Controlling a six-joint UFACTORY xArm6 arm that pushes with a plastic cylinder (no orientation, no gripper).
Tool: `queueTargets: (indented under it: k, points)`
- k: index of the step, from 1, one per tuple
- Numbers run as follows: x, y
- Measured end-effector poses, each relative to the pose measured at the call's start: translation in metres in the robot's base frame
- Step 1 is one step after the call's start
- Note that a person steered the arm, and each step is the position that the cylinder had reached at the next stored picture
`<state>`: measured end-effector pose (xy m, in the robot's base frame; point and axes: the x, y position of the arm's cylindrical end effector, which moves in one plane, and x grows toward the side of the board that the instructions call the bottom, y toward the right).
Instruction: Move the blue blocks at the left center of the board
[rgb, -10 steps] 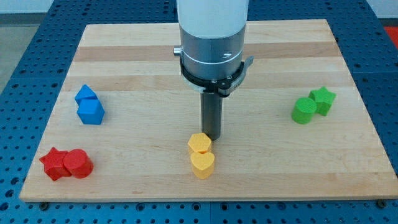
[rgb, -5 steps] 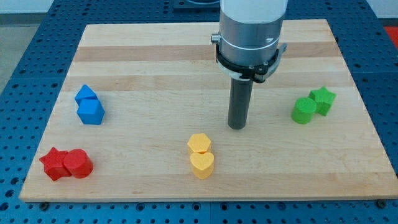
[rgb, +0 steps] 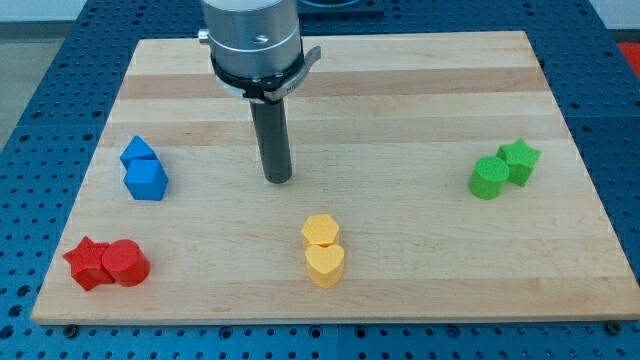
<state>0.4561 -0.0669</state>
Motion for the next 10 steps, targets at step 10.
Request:
queueTargets:
  k: [10]
  points:
    - [0.003,-0.156]
